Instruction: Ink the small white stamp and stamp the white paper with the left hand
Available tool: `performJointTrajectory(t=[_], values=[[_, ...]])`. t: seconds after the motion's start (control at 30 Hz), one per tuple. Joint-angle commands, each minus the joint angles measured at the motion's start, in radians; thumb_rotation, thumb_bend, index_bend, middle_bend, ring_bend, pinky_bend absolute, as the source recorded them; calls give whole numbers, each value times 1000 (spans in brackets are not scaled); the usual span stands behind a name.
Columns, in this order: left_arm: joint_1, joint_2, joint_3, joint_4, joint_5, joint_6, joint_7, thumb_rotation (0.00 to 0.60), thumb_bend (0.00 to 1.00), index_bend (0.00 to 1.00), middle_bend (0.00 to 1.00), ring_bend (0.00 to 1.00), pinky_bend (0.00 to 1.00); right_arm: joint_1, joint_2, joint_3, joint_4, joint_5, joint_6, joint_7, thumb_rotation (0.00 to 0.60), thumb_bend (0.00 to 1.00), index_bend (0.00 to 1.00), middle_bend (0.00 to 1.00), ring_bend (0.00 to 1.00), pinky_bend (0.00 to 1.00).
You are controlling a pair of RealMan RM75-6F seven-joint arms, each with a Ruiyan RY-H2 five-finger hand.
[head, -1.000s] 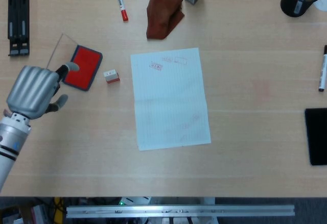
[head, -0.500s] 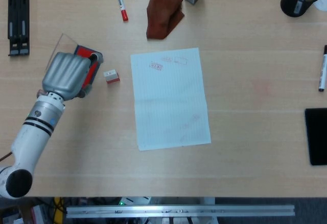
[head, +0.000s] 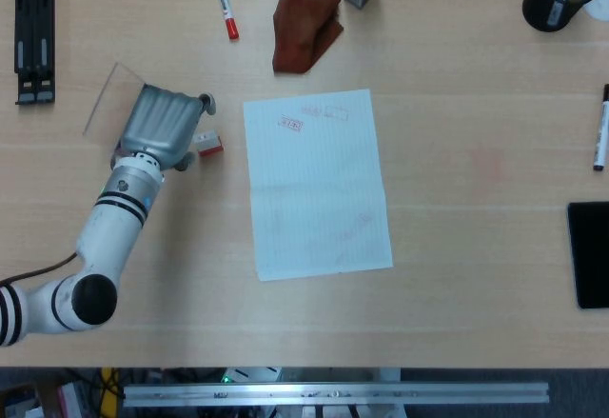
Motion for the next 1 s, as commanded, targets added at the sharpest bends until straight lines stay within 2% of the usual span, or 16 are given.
performJointTrajectory(t=[0.03, 0.53, 1.0], values=[[-45, -34, 10, 38, -78, 9, 44, 600, 213, 312, 1000, 1000, 1000, -4, 2, -2, 0, 0, 4, 3, 600, 117, 322, 440, 360, 512], [-118, -94, 70, 113, -200, 31, 121, 600, 213, 344, 1000, 1000, 1000, -19, 10, -10, 4, 3, 17, 17, 600, 117, 322, 440, 360, 512], [-138, -103, 108, 86, -199, 31, 113, 600, 214, 358, 1000, 1000, 1000, -29, 5, -16, 11, 5, 23, 28, 600, 117, 322, 440, 360, 511]])
